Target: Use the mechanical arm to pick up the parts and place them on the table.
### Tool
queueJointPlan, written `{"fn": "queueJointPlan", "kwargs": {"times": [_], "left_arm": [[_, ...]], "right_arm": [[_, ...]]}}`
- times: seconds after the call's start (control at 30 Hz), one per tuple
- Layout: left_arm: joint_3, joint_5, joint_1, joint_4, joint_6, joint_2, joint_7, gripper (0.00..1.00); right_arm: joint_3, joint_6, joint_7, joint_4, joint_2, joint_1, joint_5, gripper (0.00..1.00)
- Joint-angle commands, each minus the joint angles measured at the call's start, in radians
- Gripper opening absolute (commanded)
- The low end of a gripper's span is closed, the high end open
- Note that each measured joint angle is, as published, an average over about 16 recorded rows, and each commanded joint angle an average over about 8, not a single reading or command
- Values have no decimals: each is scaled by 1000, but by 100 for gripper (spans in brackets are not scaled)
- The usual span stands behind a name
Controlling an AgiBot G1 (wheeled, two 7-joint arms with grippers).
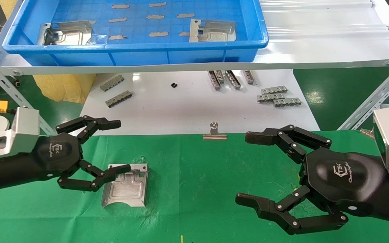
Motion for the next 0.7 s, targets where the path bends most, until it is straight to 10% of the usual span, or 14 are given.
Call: {"fn": "queueJointPlan", "kwargs": {"times": [0.03,0.7], "left_arm": [[-13,-13,19,-43,-3,-10,-31,100],[-148,-142,206,-480,-38,-106,-344,100]], "right_arm": [[0,0,0,0,0,0,0,100],[0,0,0,0,0,0,0,100]]}}
